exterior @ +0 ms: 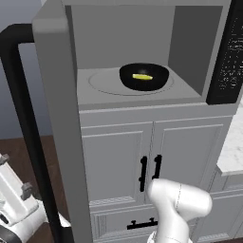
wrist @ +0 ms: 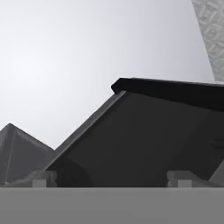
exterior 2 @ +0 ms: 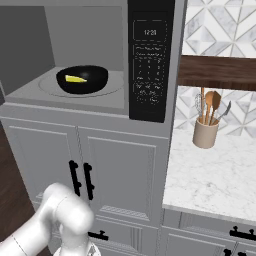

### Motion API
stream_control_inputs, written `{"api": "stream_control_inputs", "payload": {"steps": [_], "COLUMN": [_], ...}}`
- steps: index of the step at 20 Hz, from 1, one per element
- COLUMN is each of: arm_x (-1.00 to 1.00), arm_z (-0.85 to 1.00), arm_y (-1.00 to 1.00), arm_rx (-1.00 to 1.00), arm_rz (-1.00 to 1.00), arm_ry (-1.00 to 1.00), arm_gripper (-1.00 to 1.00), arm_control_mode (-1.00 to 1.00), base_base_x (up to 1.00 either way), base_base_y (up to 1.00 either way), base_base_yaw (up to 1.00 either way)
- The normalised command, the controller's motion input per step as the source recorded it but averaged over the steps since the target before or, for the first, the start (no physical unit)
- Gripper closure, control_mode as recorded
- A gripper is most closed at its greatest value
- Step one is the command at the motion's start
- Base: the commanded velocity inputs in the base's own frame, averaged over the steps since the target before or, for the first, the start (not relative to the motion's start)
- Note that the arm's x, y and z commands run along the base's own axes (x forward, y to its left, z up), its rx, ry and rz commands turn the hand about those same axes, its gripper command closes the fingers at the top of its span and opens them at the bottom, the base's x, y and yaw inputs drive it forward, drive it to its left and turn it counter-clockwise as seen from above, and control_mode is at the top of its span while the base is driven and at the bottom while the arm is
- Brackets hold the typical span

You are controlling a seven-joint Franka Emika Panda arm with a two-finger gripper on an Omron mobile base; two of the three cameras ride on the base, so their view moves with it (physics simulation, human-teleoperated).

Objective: Pick the lemon wedge from the sink and place it in the bowl. Then pick the bowl and place it in the microwave. Then close the microwave door and press the start button.

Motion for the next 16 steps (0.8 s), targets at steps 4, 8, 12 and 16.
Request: {"api": "stream_control_inputs", "payload": {"steps": [4,8,12,16], "arm_x": [-0.68,-0.12,0.09,0.06], "arm_z": [0.44,0.24,0.0,0.0], "arm_y": [-0.36,-0.58,-0.67,-0.66], "arm_rx": [0.3,0.37,0.41,0.4], "arm_rz": [0.1,0.15,0.21,0.24], "arm_ry": [-0.11,-0.01,0.0,0.0], "arm_gripper": [-1.0,-1.0,-1.0,-1.0], "arm_control_mode": [-1.0,-1.0,-1.0,-1.0], "base_base_x": [0.0,0.0,0.0,0.0], "base_base_y": [0.0,0.0,0.0,0.0], "base_base_yaw": [0.0,0.0,0.0,0.0]}}
